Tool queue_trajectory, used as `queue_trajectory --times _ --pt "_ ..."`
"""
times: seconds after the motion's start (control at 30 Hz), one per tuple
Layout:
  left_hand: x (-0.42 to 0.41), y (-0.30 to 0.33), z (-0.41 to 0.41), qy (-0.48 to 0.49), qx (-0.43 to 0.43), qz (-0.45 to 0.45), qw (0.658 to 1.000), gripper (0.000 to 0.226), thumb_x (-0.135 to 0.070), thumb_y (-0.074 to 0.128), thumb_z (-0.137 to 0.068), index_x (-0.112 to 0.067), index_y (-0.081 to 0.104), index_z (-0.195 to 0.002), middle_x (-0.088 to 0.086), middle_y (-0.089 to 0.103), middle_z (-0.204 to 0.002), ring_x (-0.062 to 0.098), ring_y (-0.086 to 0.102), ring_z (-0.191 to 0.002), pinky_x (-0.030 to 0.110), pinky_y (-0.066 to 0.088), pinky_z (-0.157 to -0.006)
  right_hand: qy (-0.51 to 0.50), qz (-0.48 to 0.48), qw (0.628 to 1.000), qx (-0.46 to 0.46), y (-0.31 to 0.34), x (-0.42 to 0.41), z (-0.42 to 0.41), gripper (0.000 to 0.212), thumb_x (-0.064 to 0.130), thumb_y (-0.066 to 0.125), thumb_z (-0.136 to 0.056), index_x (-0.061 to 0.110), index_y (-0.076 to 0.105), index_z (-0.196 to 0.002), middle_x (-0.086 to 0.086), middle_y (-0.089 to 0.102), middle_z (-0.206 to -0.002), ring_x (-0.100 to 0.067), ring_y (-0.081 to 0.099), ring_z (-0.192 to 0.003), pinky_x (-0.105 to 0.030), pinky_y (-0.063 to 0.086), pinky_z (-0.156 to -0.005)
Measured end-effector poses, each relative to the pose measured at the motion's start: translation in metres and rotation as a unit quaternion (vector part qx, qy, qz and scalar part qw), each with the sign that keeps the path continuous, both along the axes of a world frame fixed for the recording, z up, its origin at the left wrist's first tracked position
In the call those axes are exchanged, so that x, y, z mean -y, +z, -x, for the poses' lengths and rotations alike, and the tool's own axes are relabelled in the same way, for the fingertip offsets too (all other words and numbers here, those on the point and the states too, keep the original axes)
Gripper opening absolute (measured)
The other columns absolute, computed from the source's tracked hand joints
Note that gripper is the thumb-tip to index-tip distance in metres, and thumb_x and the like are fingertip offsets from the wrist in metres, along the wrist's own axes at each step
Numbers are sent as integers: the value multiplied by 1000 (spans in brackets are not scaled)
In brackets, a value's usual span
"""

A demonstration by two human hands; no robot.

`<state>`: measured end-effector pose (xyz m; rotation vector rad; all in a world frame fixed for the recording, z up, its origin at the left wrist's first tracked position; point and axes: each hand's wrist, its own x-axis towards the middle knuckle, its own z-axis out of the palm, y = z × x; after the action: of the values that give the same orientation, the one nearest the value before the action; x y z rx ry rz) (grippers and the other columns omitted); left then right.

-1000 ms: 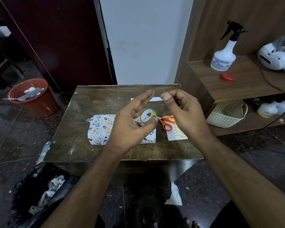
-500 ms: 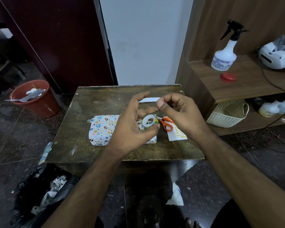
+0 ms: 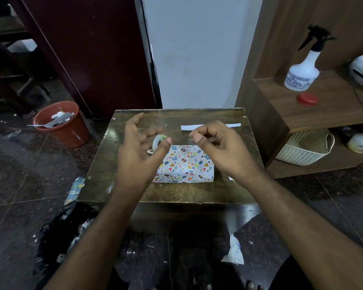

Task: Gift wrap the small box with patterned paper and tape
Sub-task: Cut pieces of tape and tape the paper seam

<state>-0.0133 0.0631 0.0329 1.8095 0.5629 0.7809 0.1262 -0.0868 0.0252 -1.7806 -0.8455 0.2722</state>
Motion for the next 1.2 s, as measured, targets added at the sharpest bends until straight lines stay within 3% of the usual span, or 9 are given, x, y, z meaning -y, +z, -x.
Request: queue_trajectory --times 0.07,0.13,0.23,0.47,0.63,0.8,1.0,1.1,1.2 --pt "-3 0 0 7 8 5 1000 74 -43 75 -87 -25 36 -147 -5 74 -116 15 76 -96 41 62 -67 33 20 998 50 -1 -1 4 17 28 70 -98 24 71 -114 14 67 -112 -4 64 -105 -27 49 -91" --pt "-3 -1 -1 9 8 2 1000 70 -42 73 -90 -24 37 -147 -3 73 -114 16 77 -92 37 60 -63 53 63 990 117 -5 0 8 36 35 72 -94 25 62 -128 18 65 -121 -4 60 -115 -39 48 -101" --pt "-3 -3 -3 1 -2 -1 1000 65 -38 73 -93 -27 36 -146 -4 71 -112 14 77 -90 40 62 -69 60 127 976 167 -10 -3 13 47 43 71 -91 30 54 -133 19 61 -128 -7 55 -124 -52 43 -106" --pt "-7 -2 -5 24 -37 -72 996 66 -38 76 -92 -20 41 -146 -7 63 -110 6 70 -88 12 50 -67 38 36 998 17 -4 -12 15 8 30 67 -99 31 73 -103 14 59 -110 -5 61 -113 -32 48 -94" --pt "-9 -3 -7 28 -49 -78 995 67 -38 76 -92 -20 41 -145 -5 63 -111 7 70 -89 16 52 -68 29 13 999 -15 0 -10 16 9 32 68 -99 28 76 -101 13 66 -111 -2 66 -105 -31 49 -89" --pt "-7 -2 -9 21 -58 -90 994 69 -39 76 -91 -20 40 -147 -10 61 -111 7 68 -91 15 51 -71 53 10 998 -18 4 -6 17 6 24 70 -98 21 74 -100 6 77 -92 -9 71 -93 -21 49 -80" --pt "-3 0 -10 12 -60 -94 994 69 -39 76 -91 -21 40 -147 -12 61 -112 4 68 -96 17 55 -76 76 26 996 -39 4 -4 18 9 22 66 -101 19 69 -109 4 78 -81 -12 75 -85 -39 57 -87" --pt "-3 -1 -10 11 -60 -98 993 69 -38 77 -91 -21 40 -147 -12 61 -110 4 67 -96 17 55 -77 67 54 996 -11 1 -6 18 7 29 67 -100 25 72 -100 5 72 -67 -13 70 -67 -39 57 -70" --pt "-3 -1 -10 11 -63 -101 993 70 -38 77 -91 -21 40 -148 -14 60 -108 4 67 -95 17 55 -75 35 62 997 -12 -2 -10 20 13 30 66 -100 26 77 -94 2 58 -56 -8 46 -49 -28 39 -53"
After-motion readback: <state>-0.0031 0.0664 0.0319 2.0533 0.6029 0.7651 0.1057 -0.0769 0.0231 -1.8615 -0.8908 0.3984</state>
